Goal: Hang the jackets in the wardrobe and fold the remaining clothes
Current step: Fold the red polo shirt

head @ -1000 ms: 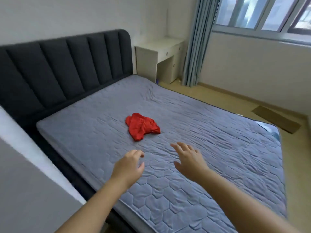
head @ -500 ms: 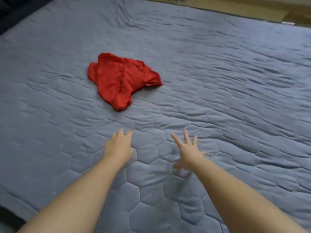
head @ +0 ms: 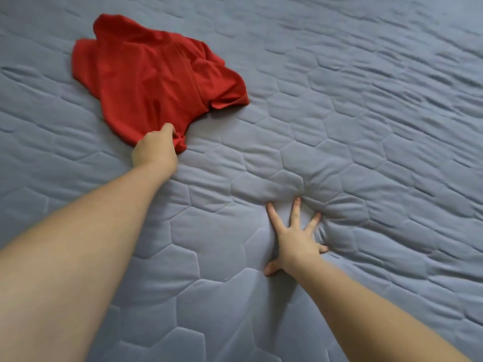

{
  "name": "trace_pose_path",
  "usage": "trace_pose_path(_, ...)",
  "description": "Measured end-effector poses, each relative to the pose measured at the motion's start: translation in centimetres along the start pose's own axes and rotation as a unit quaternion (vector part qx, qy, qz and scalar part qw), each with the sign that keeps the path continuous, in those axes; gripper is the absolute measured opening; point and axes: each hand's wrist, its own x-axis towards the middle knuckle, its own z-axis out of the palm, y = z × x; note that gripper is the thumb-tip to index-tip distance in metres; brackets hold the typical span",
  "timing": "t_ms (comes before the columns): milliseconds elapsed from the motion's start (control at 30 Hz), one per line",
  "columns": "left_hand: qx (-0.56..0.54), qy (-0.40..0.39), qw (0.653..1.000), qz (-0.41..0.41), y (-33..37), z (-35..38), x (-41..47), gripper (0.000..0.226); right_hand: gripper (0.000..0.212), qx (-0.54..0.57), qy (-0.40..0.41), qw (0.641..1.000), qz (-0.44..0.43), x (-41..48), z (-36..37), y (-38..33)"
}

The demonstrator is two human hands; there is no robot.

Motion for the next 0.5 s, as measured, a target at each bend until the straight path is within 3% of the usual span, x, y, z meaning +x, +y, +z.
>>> trace_pose_path(100, -0.002, -0.031, 0.999, 0.043, 0.3, 0.8, -2.1, 0.028, 0.135, 0.01, 0.005, 1.0, -0.007, 0.2, 0.2, 0.1)
trace_pose_path(200, -0.023, -0.067, 0.993, 0.098, 0.0, 1.7, -7.2, 0.028, 0.127, 0.036, 0.031, 0.998, -0.04, -0.2, 0.2, 0.9)
trace_pose_path(333, -0.067, -0.145, 0.976, 0.148, -0.2, 2.9, -17.0, 0.034, 0.09, 0.169, 0.045, 0.976, -0.133, -2.6, -0.2, 3.7)
trace_pose_path(400, -0.103, -0.186, 0.963, 0.168, 0.7, 3.4, -22.9, 0.035, 0.065, 0.34, 0.035, 0.927, -0.154, -6.0, 0.2, 4.8)
trace_pose_path(500, -0.178, -0.245, 0.934, 0.191, 3.1, 4.2, -31.4, 0.037, 0.046, 0.552, -0.104, 0.822, -0.095, -12.0, 1.7, 6.9)
